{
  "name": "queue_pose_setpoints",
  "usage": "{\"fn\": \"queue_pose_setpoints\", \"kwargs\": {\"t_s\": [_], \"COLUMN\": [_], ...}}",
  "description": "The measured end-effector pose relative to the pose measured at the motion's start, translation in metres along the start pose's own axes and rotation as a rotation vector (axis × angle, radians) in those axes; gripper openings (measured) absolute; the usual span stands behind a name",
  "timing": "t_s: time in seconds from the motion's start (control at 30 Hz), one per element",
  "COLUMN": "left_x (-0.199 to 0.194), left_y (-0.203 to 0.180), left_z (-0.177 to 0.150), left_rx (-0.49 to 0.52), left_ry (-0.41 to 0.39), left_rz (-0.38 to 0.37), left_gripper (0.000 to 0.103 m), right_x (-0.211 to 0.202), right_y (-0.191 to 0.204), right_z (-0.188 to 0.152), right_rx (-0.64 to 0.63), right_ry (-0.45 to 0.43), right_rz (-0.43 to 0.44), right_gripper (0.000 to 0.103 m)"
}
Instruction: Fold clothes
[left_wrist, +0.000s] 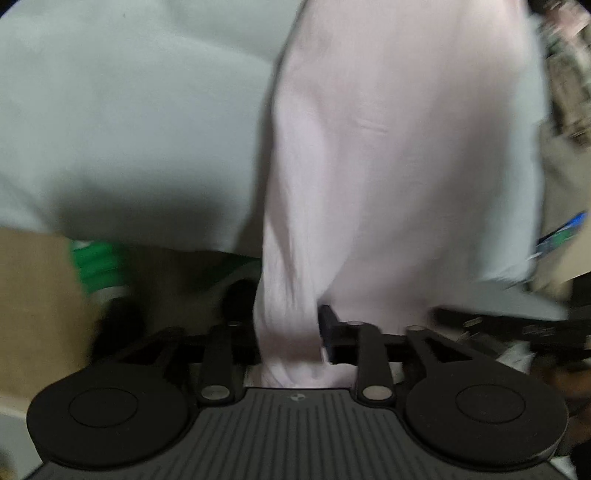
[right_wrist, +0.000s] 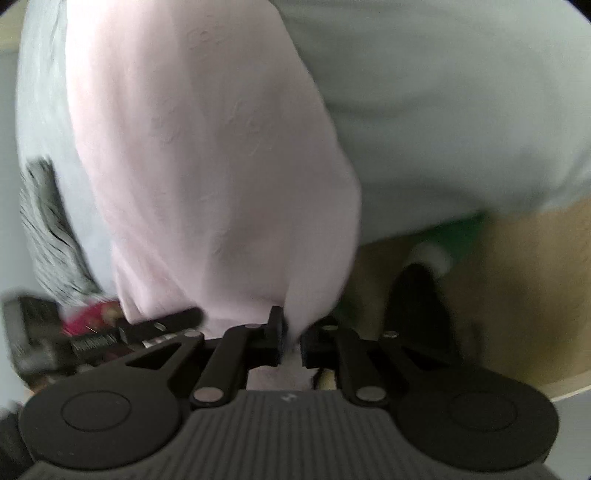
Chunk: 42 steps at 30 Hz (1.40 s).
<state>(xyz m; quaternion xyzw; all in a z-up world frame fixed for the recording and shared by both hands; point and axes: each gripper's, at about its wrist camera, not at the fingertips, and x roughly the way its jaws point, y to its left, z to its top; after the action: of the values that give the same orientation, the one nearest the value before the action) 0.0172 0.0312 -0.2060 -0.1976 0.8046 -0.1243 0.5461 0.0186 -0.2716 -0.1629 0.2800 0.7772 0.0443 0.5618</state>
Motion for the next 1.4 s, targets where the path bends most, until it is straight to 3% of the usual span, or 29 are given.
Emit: {"fn": "queue_pose_setpoints", "kwargs": {"t_s": [0.07,0.2,0.3,0.33,0.53,0.7,0.93,1.2,1.4], "left_x": [-0.014,-0.065,-0.111,-0.125,-0.182,-0.221,-0.239,-0.232,-0.226], "left_y": [0.005,0.003,-0.012,-0.020,-0.082,-0.134,-0.165,-0.166,-0.147], "left_z": [0.007,0.021,0.042,0.054,0.152,0.245,0.362,0.471,0.516], "left_rx": [-0.020,-0.045,-0.047,-0.038,0.055,0.182,0.269,0.354,0.282], "left_ry": [0.004,-0.078,-0.208,-0.257,-0.447,-0.563,-0.626,-0.709,-0.730], "left_rz": [0.037,0.054,0.037,0.022,-0.038,-0.003,0.063,0.179,0.071], "left_gripper": [0.033,0.033,0.036,0.042,0.046,0.046,0.047,0.047,0.047], "right_x": [-0.017,-0.065,-0.099,-0.108,-0.158,-0.184,-0.203,-0.179,-0.168], "right_y": [0.001,0.001,0.012,0.017,0.067,0.119,0.155,0.227,0.254], "right_z": [0.013,0.047,0.083,0.097,0.186,0.255,0.306,0.399,0.468], "right_rx": [-0.059,-0.123,-0.204,-0.233,-0.384,-0.484,-0.550,-0.665,-0.640], "right_ry": [-0.034,-0.144,-0.247,-0.277,-0.468,-0.621,-0.702,-0.784,-0.799], "right_rz": [-0.077,-0.119,-0.127,-0.129,-0.118,-0.106,-0.127,-0.227,-0.269], "right_gripper": [0.033,0.034,0.034,0.034,0.034,0.034,0.034,0.048,0.049]}}
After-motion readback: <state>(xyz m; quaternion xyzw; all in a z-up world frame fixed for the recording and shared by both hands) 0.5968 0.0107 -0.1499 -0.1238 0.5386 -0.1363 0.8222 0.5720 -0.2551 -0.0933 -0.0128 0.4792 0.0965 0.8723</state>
